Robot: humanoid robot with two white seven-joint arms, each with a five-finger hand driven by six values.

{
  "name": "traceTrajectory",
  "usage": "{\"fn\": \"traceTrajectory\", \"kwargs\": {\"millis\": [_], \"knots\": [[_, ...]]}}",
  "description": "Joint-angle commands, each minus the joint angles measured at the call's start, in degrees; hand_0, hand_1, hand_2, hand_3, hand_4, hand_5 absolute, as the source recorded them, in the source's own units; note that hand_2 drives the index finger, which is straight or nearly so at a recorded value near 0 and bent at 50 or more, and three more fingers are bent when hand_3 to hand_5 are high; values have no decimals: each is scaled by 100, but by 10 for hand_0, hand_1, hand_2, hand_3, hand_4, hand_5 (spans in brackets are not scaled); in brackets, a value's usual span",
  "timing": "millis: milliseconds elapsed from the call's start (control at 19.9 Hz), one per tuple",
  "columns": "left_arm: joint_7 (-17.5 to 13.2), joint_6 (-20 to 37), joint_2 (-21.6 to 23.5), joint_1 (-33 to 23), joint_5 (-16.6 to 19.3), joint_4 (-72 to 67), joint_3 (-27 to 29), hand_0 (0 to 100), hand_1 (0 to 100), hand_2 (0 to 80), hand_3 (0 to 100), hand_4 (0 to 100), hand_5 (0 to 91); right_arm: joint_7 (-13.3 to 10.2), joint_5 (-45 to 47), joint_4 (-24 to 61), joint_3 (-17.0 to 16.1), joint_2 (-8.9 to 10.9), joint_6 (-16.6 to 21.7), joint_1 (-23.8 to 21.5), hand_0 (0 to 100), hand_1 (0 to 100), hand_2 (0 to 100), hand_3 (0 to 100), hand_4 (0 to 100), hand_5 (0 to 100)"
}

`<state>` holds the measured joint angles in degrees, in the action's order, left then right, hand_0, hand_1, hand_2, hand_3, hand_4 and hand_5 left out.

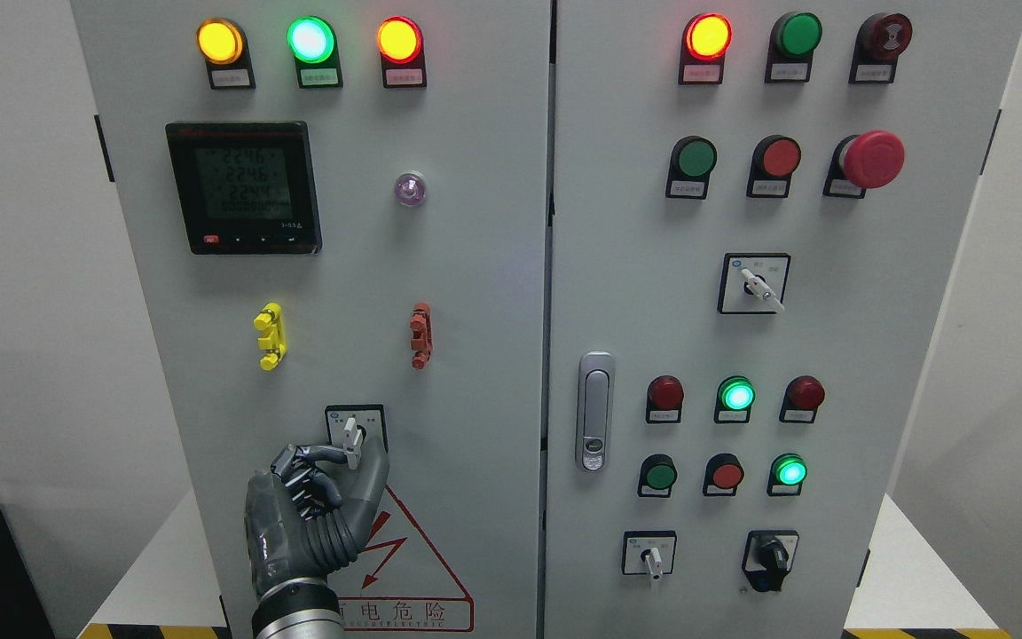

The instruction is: Turn on light switch 1

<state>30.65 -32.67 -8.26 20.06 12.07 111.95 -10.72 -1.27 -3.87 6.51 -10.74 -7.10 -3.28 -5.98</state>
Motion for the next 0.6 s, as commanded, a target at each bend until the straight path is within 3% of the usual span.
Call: {"fn": "traceTrajectory", "kwargs": {"millis": [0,552], "knots": [[2,-2,-9,15,6,2,-1,196,686,594,1000,941,870,4,0,0,1,-2,2,0,0,0,0,0,0,0],[-6,-29,-18,112,6,-6,-1,220,662,602,1000,943,871,-4,0,0,1,-2,2,0,0,0,0,0,0,0]]}}
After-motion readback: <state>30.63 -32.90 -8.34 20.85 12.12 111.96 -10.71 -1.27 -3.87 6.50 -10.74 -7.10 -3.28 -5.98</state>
